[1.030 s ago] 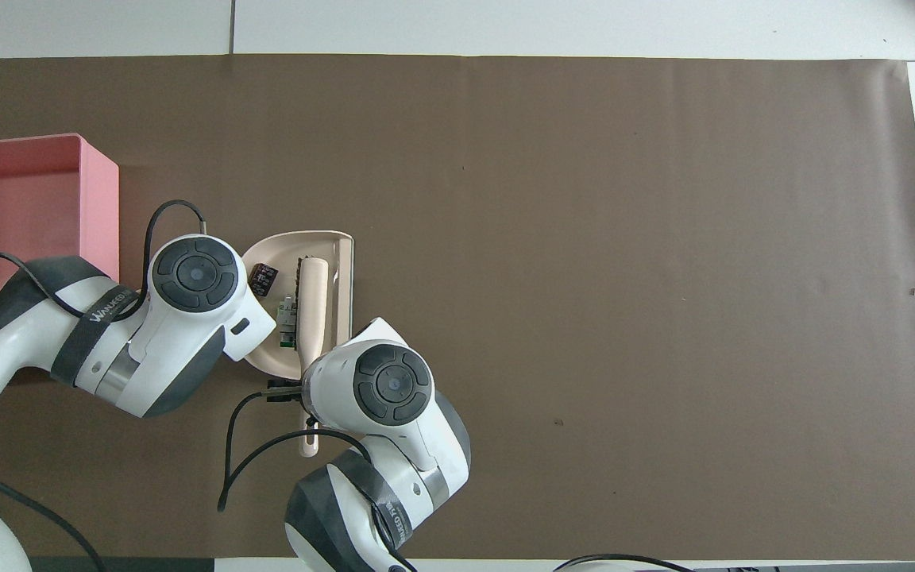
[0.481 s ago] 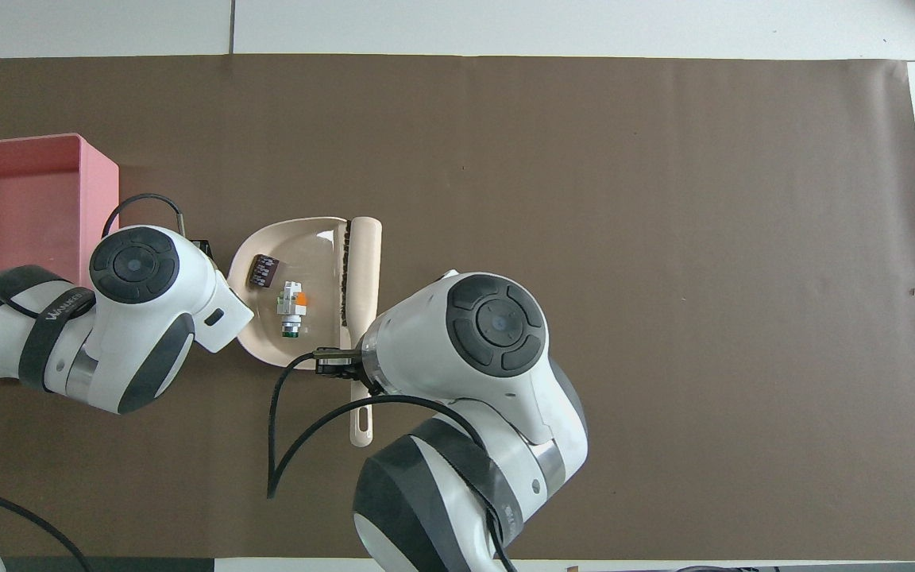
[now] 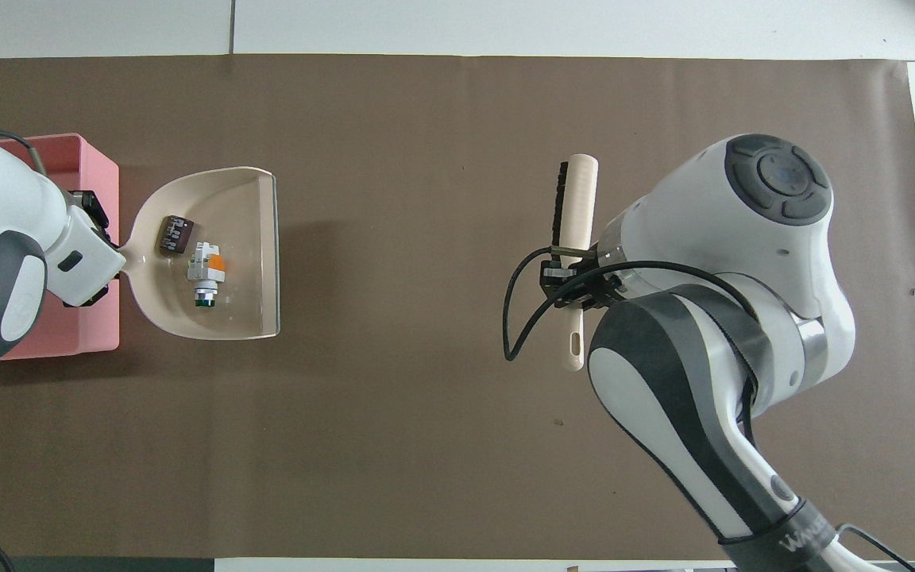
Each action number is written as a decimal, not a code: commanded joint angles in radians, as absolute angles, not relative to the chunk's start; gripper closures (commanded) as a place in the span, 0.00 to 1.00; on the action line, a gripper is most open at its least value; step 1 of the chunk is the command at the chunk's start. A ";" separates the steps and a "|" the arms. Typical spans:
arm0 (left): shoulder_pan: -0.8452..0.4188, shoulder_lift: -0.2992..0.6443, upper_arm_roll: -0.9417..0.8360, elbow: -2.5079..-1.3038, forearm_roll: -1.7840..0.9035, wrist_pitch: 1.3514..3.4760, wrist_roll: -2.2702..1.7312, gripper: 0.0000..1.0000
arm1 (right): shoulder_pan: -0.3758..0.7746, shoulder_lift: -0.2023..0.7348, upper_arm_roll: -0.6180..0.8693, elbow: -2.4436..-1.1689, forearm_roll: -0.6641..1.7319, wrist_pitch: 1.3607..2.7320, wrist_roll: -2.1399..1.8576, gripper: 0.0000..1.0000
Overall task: Clean e-waste and dump in bin
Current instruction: 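Lift the dustpan over the pink bin while the right gripper withdraws the brush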
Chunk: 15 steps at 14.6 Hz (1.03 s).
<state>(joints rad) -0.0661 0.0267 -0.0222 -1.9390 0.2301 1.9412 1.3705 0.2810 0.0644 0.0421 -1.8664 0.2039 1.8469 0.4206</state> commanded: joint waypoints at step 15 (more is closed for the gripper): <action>0.342 0.112 -0.011 -1.813 0.480 2.160 1.686 1.00 | -0.239 -0.094 0.060 -2.367 -0.026 2.150 -0.154 1.00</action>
